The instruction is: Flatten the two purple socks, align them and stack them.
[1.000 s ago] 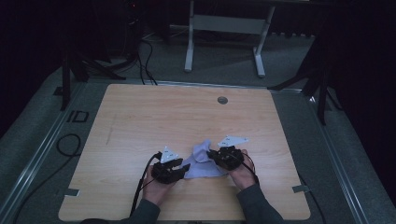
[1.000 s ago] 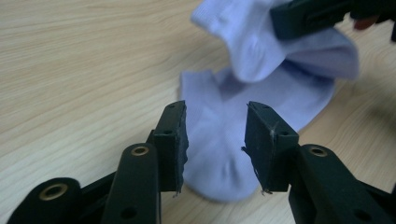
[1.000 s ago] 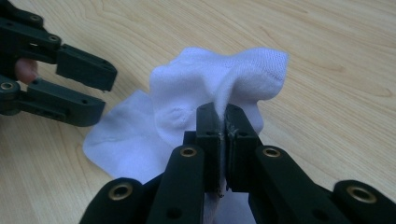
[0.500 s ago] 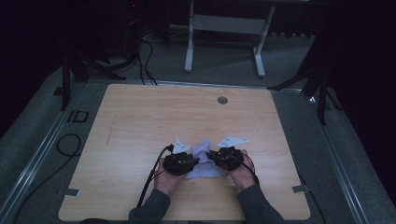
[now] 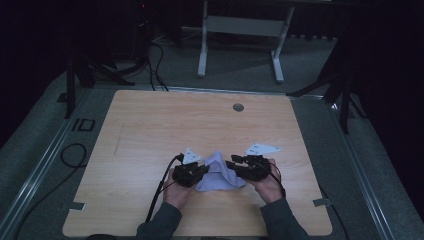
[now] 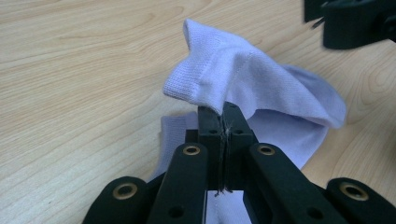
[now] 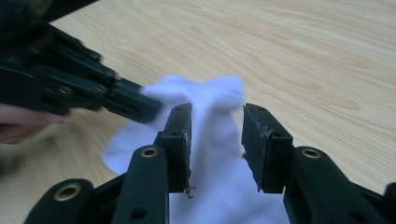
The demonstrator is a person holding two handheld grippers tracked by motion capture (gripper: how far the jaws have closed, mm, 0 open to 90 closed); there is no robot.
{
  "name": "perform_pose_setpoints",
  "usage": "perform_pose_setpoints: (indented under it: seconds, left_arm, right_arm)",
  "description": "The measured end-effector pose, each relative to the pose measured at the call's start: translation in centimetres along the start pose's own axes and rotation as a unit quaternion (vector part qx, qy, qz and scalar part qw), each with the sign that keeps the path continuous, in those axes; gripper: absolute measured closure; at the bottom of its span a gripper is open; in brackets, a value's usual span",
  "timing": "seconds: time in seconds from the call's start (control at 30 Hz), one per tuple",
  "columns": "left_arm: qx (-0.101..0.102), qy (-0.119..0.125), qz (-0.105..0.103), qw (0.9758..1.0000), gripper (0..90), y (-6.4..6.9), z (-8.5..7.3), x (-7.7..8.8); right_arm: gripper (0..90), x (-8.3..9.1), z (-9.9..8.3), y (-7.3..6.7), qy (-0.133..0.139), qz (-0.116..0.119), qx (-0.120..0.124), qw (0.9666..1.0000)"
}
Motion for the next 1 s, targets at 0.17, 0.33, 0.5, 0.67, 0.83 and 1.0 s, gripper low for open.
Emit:
perform_pose_setpoints:
  seconds: [0.17,0.33,0.5,0.67,0.83,1.0]
  left_arm:
    - [0.002,0.001,0.004,1.0000,88.6,-0.2,-0.2,0.3]
    - [0.000,-0.001,0.005,1.0000,88.6,-0.2,-0.3,0.4]
    - [0.003,-0.003,-0.001,1.0000,88.6,-0.2,-0.4,1.0]
    - [0.018,0.000,-0.010,0.9998,88.5,-0.4,-0.6,1.7]
    - [0.031,-0.007,-0.018,0.9993,88.3,-0.8,-1.2,2.6]
    - [0.028,-0.021,-0.020,0.9992,88.3,-0.9,-2.1,2.9]
  right_arm:
    - [63.9,0.5,-2.7,2.2,-0.049,-0.055,-0.010,0.9973]
    - [68.4,-0.4,-4.9,3.1,-0.092,-0.077,-0.012,0.9927]
    - [76.4,-1.3,-6.4,3.3,-0.120,-0.091,-0.008,0.9886]
    - [76.4,-1.4,-6.4,3.3,-0.123,-0.096,-0.002,0.9878]
    - [76.4,-1.4,-6.4,3.2,-0.120,-0.099,-0.008,0.9879]
    - [76.3,-1.3,-6.5,3.2,-0.115,-0.099,-0.008,0.9884]
Point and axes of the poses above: each handheld gripper's, and its own axes: x roughly backward along the jaws, z roughly out of its top, y roughly to its right, the point moved 6 cm from there along -x, roughly forward along the jaws
